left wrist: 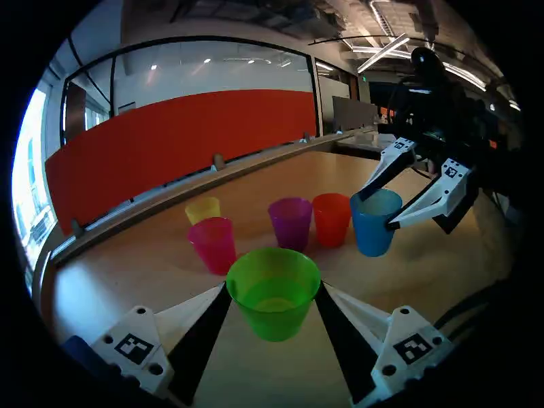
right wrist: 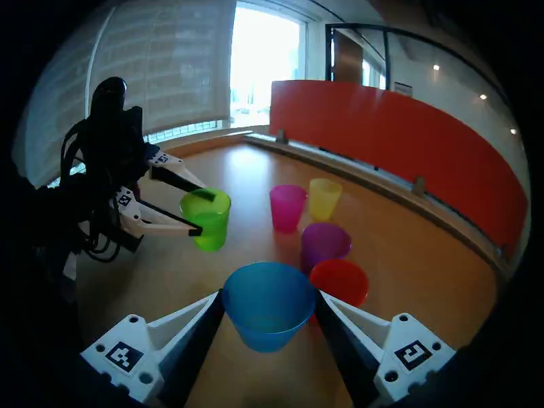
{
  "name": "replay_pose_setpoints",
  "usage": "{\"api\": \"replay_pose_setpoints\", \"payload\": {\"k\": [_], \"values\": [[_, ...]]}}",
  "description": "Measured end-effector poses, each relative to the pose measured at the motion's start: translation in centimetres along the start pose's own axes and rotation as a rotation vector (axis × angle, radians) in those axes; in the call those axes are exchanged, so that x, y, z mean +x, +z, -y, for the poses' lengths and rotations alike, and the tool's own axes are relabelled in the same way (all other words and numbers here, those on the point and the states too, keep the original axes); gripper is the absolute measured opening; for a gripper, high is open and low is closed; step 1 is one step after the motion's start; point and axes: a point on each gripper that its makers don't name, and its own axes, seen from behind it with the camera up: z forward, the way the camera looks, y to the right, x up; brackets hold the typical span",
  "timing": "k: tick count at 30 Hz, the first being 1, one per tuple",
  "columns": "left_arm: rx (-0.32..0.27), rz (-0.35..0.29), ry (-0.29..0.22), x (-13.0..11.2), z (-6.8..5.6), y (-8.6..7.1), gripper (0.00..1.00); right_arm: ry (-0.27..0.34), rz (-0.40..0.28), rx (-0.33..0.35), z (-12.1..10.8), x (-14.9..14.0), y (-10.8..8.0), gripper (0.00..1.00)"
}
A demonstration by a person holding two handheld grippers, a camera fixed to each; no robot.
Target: Pour water
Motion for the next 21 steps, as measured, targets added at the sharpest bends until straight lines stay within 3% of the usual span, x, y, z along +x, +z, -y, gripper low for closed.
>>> {"api": "replay_pose_setpoints", "payload": {"k": [21], "values": [[0.019, 0.064, -0.037, -2.4, 1.7, 2.2, 0.86, 0.005, 0.043, -0.004, -0.7, -2.2, 0.4, 0.94]]}}
